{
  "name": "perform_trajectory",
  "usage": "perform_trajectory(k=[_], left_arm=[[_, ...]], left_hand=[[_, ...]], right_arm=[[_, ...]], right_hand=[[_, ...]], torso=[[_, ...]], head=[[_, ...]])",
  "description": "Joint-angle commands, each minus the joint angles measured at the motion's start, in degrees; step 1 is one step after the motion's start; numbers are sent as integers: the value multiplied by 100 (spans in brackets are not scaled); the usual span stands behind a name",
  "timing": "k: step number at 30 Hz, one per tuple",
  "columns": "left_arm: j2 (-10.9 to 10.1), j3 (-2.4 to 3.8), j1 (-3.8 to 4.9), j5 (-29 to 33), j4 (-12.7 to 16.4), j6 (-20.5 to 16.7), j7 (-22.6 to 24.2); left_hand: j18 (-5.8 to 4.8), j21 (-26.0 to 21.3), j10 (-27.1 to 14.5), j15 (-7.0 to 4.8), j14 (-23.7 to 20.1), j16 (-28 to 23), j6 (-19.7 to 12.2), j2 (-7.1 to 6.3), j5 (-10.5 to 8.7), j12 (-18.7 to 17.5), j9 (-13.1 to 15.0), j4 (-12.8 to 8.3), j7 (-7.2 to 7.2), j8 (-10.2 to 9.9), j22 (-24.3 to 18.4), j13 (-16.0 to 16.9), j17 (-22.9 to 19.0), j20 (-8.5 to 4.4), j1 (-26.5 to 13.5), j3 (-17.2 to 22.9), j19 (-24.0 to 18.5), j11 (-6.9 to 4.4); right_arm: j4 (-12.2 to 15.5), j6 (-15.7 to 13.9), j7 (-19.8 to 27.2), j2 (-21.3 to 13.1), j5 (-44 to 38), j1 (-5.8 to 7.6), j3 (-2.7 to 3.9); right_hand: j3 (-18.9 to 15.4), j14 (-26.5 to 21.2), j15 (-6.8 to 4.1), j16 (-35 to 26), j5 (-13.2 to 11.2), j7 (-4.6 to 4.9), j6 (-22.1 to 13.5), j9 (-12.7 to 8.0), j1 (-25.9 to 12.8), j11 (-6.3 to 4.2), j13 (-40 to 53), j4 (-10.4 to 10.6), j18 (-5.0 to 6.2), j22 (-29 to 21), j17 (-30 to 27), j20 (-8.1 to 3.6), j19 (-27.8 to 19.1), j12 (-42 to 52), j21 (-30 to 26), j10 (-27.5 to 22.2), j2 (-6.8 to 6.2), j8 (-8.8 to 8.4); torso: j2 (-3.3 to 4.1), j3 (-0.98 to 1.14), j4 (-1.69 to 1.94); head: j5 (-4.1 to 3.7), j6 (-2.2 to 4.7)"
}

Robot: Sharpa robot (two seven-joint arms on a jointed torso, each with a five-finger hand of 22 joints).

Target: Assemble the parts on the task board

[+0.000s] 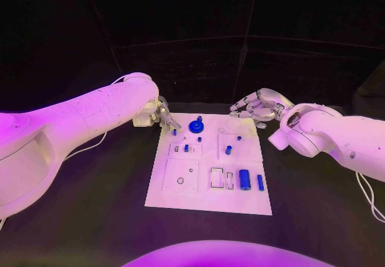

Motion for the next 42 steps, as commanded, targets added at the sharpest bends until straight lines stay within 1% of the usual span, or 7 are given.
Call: perform_trajectory(k=[1,9,21,30,35,38,42], left_arm=[[19,1,8,-40,2,23,53],[66,-1,1,-40,-42,40,78],[135,-1,-44,-40,-114,-32,88],[147,-1,-54,-40,-129,-1,85],[157,-1,-57,-40,-135,-35,117],[161,-1,-58,-40,-137,-107,164],[156,-1,-59,-39,-134,-235,299]], left_hand=[[36,23,15,37,584,18,30,14,-23,32,-14,-18,-4,-37,10,-2,1509,14,85,-50,13,13],[36,19,8,39,584,18,49,115,-24,30,-59,-126,0,-61,20,-24,1509,15,296,-58,14,14],[34,23,10,39,584,18,52,136,-24,35,-67,-145,0,-65,28,-21,1509,16,331,-56,16,14],[36,16,6,40,584,18,59,173,-24,31,-82,-185,2,-72,23,-33,1509,16,396,-48,14,15],[36,14,2,37,584,18,69,287,-26,28,-105,-278,0,-85,29,-44,1509,15,551,23,13,12],[39,4,-9,26,584,18,62,418,-23,16,-125,-417,-18,-101,24,-59,1509,9,779,167,9,-6],[42,1,-65,-24,584,18,-10,678,-17,-49,-169,-829,-76,-163,31,-106,1509,-24,1416,651,9,-65]], right_arm=[[1,-9,62,11,-3,12,3],[-5,1,57,23,-3,12,3],[-9,10,59,38,-3,12,3],[-3,23,42,33,-3,12,3],[-1,26,39,35,-3,12,3],[-2,28,39,37,-3,12,3],[-5,31,38,38,-3,12,3]], right_hand=[[10,595,35,14,27,0,-39,2,71,6,-2,-34,30,0,1510,0,-17,3,-25,-17,-9,24],[11,595,34,14,38,0,-38,2,74,6,-3,-35,30,-3,1510,-1,-17,4,-27,-16,-8,25],[11,595,34,14,44,-1,-38,2,75,6,0,-34,29,2,1510,-1,-15,7,-24,-14,-7,26],[10,595,35,14,48,-1,-38,2,74,6,-3,-34,30,-5,1510,-1,-17,6,-28,-15,-6,26],[10,595,35,14,50,-1,-38,2,74,6,-2,-33,30,-2,1510,-1,-16,6,-27,-15,-6,27],[10,595,35,14,50,-1,-38,2,73,6,-3,-33,29,0,1510,-2,-15,6,-25,-15,-6,27],[10,595,35,14,51,0,-38,2,73,6,0,-32,29,0,1510,-2,-15,9,-26,-12,-6,27]], torso=[[2,6,2],[3,2,-3],[2,6,-2],[0,8,1],[2,7,0],[1,5,-3],[0,5,0]], head=[[0,-3],[3,-11],[-10,-14],[-18,-31],[-21,-35],[-20,-37],[-25,-47]])
